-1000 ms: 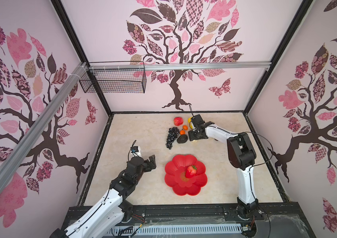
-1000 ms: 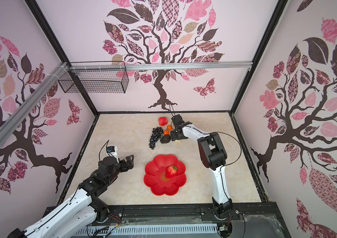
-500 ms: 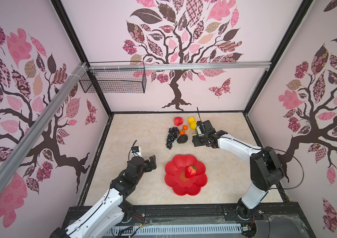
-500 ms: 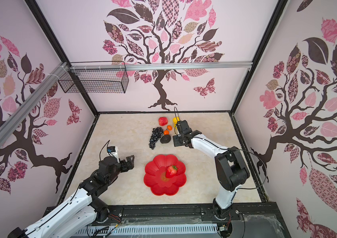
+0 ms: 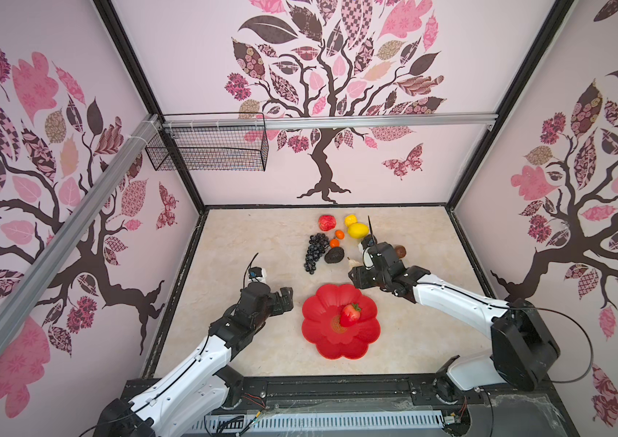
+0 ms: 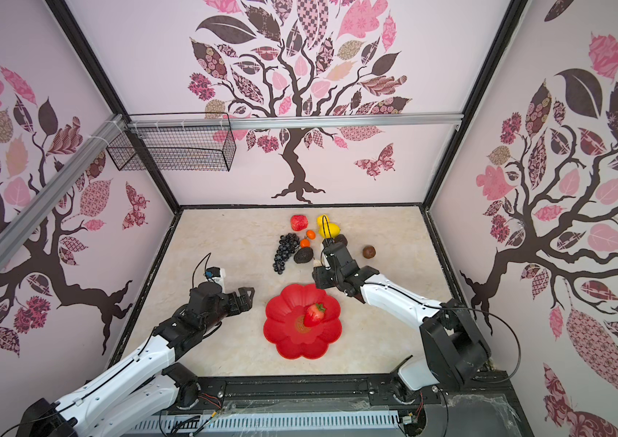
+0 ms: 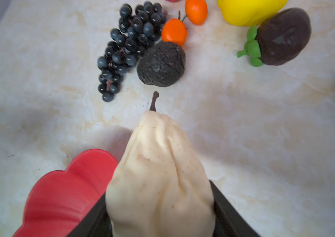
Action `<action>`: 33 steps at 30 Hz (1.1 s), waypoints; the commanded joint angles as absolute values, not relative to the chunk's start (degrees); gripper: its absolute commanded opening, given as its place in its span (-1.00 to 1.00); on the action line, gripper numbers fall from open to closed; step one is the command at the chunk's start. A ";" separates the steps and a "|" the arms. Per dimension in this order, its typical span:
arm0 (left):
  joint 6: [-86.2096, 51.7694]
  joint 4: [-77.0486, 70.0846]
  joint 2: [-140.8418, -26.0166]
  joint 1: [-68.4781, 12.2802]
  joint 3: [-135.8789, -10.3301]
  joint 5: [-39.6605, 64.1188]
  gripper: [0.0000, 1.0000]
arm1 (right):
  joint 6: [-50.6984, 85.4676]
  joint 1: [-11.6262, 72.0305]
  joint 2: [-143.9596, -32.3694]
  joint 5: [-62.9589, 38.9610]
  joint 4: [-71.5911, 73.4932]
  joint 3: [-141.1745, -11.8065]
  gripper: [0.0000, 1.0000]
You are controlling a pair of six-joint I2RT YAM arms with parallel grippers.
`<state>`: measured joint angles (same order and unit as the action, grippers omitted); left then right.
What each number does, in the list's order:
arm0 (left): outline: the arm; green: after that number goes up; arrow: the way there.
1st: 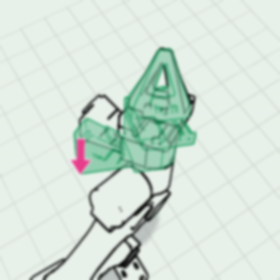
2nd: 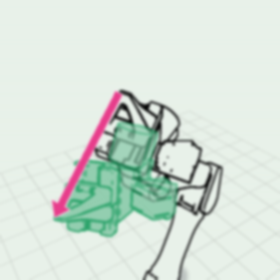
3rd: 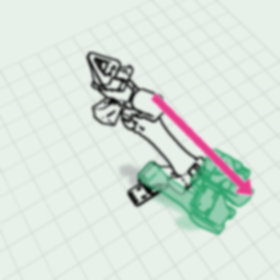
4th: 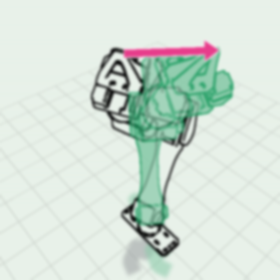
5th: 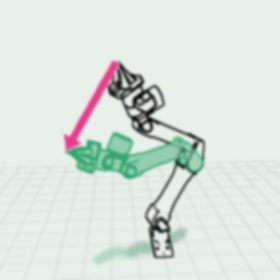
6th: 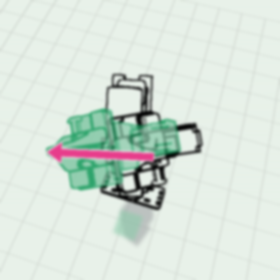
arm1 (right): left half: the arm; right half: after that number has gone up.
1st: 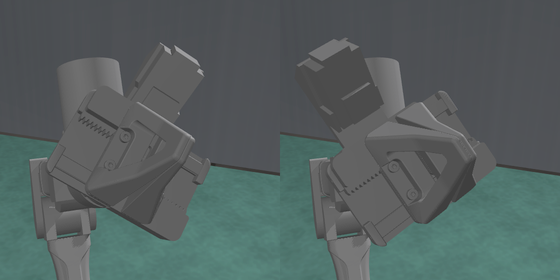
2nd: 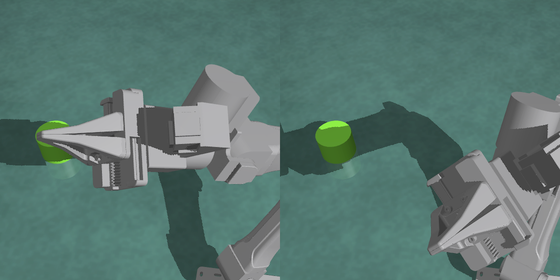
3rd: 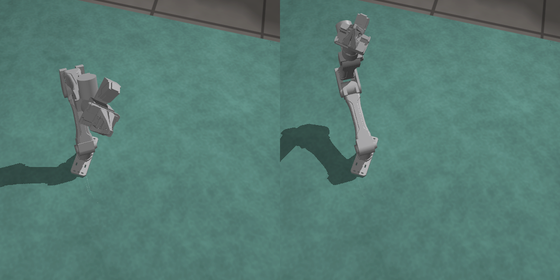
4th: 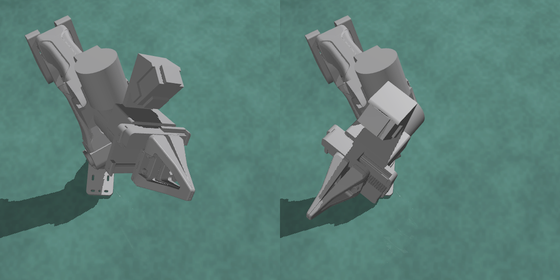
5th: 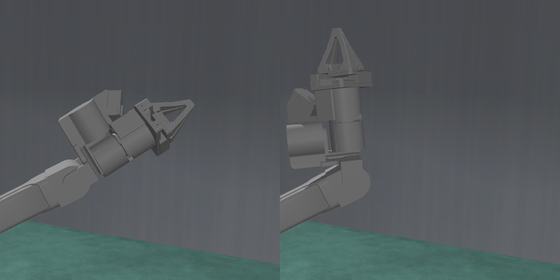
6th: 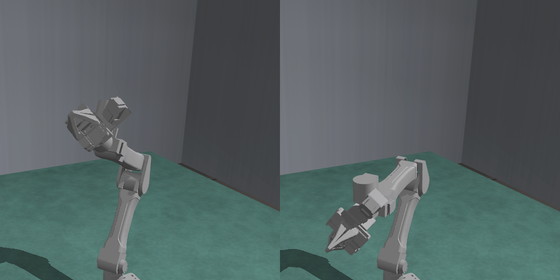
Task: Arrange fruit in a fruit bowl
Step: Pick up the fruit from the top-center of the table, then place the fruit in the fruit bowl.
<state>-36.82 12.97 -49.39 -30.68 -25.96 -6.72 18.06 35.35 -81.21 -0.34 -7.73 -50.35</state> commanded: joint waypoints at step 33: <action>-50.20 -1.99 -61.19 -34.52 -38.14 27.14 0.63 | 16.21 59.46 -71.87 8.73 27.86 -35.59 0.04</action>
